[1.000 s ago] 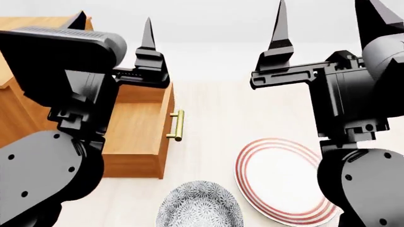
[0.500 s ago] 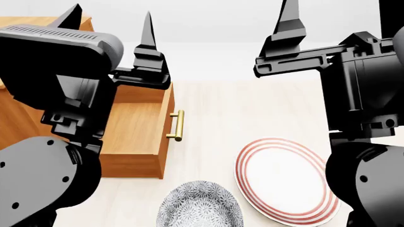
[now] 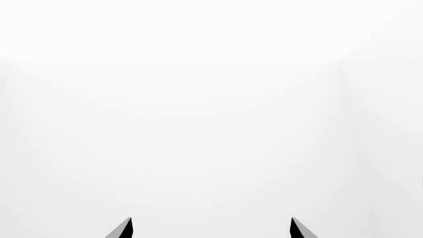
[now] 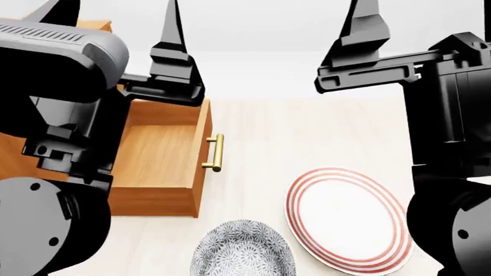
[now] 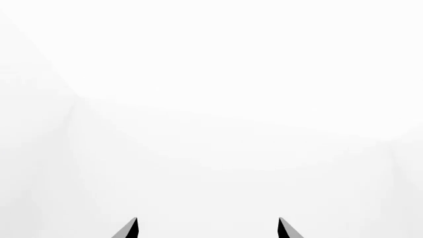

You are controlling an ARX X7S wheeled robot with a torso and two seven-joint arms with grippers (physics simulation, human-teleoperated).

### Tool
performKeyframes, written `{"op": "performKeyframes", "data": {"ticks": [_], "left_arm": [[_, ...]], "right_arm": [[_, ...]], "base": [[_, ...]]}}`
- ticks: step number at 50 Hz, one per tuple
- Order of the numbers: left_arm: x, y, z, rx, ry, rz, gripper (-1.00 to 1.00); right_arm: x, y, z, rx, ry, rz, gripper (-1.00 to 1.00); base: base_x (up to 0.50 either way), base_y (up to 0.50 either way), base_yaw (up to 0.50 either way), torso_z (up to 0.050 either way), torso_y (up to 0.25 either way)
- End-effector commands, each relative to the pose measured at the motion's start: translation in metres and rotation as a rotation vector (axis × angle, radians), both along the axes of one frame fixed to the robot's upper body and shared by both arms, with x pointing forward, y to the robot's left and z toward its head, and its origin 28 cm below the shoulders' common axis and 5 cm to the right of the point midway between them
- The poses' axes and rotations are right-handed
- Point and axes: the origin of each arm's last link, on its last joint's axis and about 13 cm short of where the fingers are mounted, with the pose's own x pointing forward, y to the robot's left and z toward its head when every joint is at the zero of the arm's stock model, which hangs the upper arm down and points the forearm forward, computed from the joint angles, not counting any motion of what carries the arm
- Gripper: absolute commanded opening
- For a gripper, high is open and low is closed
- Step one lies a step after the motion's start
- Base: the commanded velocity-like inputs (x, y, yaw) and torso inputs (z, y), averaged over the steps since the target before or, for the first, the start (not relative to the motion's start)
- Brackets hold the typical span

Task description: Open the bottom drawer of the cabinet.

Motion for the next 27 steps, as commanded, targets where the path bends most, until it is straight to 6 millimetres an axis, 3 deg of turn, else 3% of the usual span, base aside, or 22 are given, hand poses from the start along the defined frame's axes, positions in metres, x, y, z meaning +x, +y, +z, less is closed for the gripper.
{"op": "performKeyframes", "data": {"ticks": [1, 27], "left_arm": [[-0.009, -0.001, 0.006, 0.004, -0.038, -0.008, 1.0], [-0.013, -0.001, 0.01, 0.005, -0.058, -0.011, 1.0]], "right_arm": [[-0.011, 0.001, 0.006, -0.007, -0.04, 0.011, 1.0], [-0.021, 0.003, 0.016, -0.023, -0.084, 0.021, 1.0]], "base": [[0.0, 0.0, 0.0, 0.0, 0.0], [0.0, 0.0, 0.0, 0.0, 0.0]]}}
